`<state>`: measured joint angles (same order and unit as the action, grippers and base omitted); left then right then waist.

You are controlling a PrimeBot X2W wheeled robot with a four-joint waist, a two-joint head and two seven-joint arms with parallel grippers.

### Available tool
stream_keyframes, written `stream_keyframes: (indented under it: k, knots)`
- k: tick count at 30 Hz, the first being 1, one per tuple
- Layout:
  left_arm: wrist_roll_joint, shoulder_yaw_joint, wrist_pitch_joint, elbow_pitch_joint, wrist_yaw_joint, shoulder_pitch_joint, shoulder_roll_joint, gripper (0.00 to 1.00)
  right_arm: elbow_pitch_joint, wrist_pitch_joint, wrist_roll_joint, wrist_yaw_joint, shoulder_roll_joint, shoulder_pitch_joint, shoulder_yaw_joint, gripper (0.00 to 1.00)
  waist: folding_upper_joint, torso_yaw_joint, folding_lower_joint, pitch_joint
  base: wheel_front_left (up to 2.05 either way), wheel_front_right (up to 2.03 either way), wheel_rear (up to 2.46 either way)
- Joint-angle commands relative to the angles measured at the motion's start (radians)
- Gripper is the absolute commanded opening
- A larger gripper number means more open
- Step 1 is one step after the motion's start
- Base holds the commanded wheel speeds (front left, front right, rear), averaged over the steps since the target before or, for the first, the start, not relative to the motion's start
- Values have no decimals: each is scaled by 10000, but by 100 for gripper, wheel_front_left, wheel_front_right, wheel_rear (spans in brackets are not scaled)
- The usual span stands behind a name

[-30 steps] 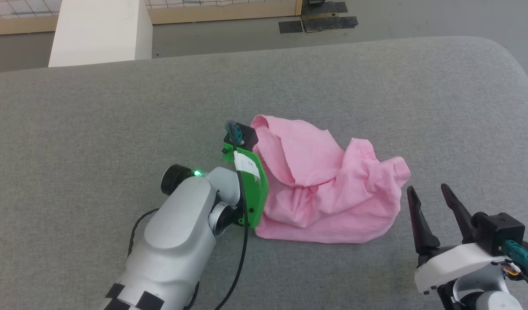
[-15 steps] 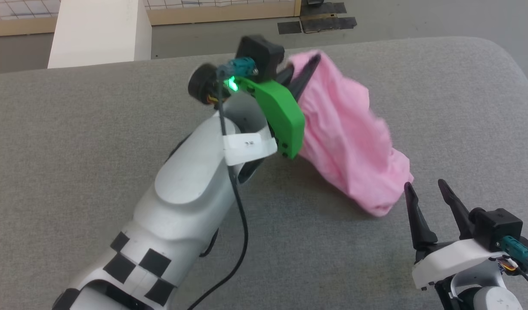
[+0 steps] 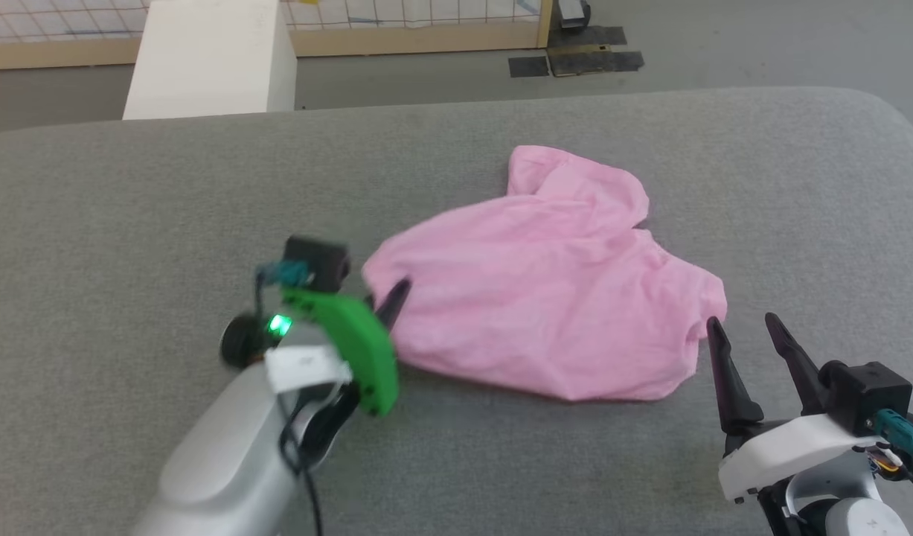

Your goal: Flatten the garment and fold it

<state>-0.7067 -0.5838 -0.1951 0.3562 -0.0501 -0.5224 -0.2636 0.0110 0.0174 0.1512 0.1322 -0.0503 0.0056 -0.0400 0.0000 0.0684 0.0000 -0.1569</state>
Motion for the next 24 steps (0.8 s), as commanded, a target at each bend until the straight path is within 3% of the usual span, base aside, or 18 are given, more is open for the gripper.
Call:
stream_keyframes:
  k: [1, 6, 11, 12, 13, 14, 19, 24]
  knots:
    - [-204, 139, -175, -427, 222, 600, -323, 0, 47, -55, 49, -15, 1, 130, 3, 100, 0, -183, 0, 112, 0, 0, 0]
    - [-571, 644, -667, -1787, 1288, 2524, -1370, 0, 134, -222, 6, -15, 1, 212, 64, 100, 0, -420, 0, 174, 0, 0, 0]
    - [-669, 1068, -604, -2232, 2150, 3598, -1785, 0, 174, -413, -48, -15, 1, 237, 150, 100, 0, -535, 0, 236, 0, 0, 0]
    - [-663, 1197, -386, -2309, 2302, 3724, -1758, 44, 184, -467, -63, -15, 1, 247, 173, 100, 0, -555, 0, 257, 0, 0, 0]
    - [-655, 1284, -182, -2365, 2384, 3807, -1714, 95, 199, -514, -83, -15, 1, 257, 195, 100, 0, -567, 0, 275, 0, 0, 0]
    - [-671, 1349, 79, -2451, 2390, 3901, -1625, 100, 224, -566, -96, -15, 1, 273, 217, 100, 0, -582, 0, 301, 0, 0, 0]
    - [-584, 1798, 1841, -2757, 2355, 4253, -1162, 100, 347, -1090, -155, -15, 1, 411, 471, 100, 0, -679, 0, 379, 0, 0, 0]
    - [67, 2118, 4099, -2680, 2208, 4399, -769, 100, 409, -2416, -285, -15, 1, 495, 859, 100, 0, -860, 0, 275, 0, 0, 0]
